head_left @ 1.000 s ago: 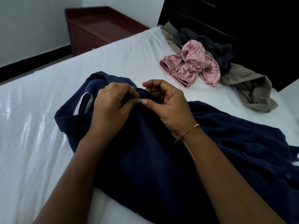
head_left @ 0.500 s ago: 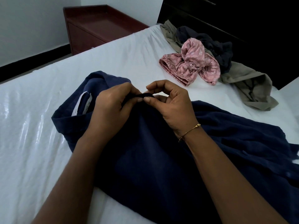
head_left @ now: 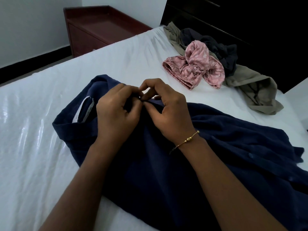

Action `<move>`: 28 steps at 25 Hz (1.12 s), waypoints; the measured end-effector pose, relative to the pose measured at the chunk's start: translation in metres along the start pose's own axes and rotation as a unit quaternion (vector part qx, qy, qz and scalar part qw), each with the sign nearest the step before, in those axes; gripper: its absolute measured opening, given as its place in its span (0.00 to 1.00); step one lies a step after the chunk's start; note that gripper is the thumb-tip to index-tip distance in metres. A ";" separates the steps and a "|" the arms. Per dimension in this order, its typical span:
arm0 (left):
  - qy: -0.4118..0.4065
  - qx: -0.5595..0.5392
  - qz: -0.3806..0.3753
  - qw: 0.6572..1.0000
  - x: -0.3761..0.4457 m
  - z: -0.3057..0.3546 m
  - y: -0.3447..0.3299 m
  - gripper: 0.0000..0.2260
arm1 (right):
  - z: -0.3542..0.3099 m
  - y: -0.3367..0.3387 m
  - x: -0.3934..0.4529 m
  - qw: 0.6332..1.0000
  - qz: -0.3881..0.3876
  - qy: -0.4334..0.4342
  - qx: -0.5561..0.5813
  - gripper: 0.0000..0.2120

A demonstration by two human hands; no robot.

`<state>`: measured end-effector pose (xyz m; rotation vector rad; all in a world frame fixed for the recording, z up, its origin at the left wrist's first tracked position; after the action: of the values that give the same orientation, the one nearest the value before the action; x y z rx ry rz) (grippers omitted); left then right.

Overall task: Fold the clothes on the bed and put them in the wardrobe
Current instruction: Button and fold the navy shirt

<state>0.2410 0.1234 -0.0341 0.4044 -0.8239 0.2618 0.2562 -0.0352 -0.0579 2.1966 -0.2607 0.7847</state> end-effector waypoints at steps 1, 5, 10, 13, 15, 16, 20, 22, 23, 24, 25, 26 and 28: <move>0.038 -0.023 -0.004 0.999 0.000 -0.004 -0.001 0.09 | 0.001 -0.002 -0.001 1.000 -0.006 0.003 -0.016 0.19; 0.209 -0.147 -0.013 0.967 -0.005 -0.024 -0.006 0.06 | 0.019 -0.002 -0.005 1.000 -0.014 -0.011 -0.007 0.15; 0.250 -0.086 -0.014 0.964 -0.008 -0.040 -0.006 0.04 | 0.070 0.010 -0.015 0.992 -0.068 -0.039 -0.099 0.14; 0.230 -0.055 -0.052 0.970 -0.008 -0.046 -0.011 0.06 | 0.089 0.029 -0.023 0.988 -0.052 -0.057 -0.132 0.09; 0.173 0.004 -0.075 0.982 -0.007 -0.041 -0.014 0.09 | 0.099 0.041 -0.026 0.988 -0.039 -0.083 -0.122 0.09; 0.154 0.026 -0.082 0.984 -0.008 -0.040 -0.016 0.10 | 0.102 0.043 -0.028 0.987 -0.046 -0.092 -0.126 0.11; 0.085 0.149 -0.086 0.981 -0.007 -0.029 -0.018 0.06 | 0.107 0.032 -0.036 0.977 -0.095 -0.071 -0.176 0.15; -0.008 0.181 -0.071 0.981 -0.008 0.006 -0.025 0.09 | 0.116 0.032 -0.038 0.976 -0.093 -0.076 -0.184 0.15; -0.053 0.149 -0.078 0.984 -0.012 0.027 -0.033 0.09 | 0.120 0.031 -0.038 0.975 -0.094 -0.076 -0.187 0.16; -0.090 0.101 -0.107 0.985 -0.019 0.043 -0.045 0.10 | 0.123 0.029 -0.039 0.974 -0.100 -0.070 -0.192 0.16; -0.116 0.054 -0.150 0.980 -0.029 0.053 -0.060 0.12 | 0.126 0.024 -0.040 0.972 -0.112 -0.066 -0.195 0.17; -0.127 0.025 -0.195 0.972 -0.040 0.054 -0.075 0.13 | 0.130 0.019 -0.041 0.969 -0.132 -0.069 -0.199 0.16; -0.114 0.030 -0.242 0.963 -0.058 0.037 -0.095 0.14 | 0.134 0.014 -0.044 0.963 -0.173 -0.087 -0.190 0.15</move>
<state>0.2153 0.0183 -0.0785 0.6881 -0.9159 -0.2204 0.2757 -0.1454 -0.1448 1.8726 -0.0970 0.3170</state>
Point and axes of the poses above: each hand's wrist, its own x-axis towards the middle knuckle, its own y-axis out of the back of the hand, z = x × y, the point moved 9 cm from there along x, towards the middle knuckle, and after that the axes turned 6 degrees about z, right-handed, at the moved point
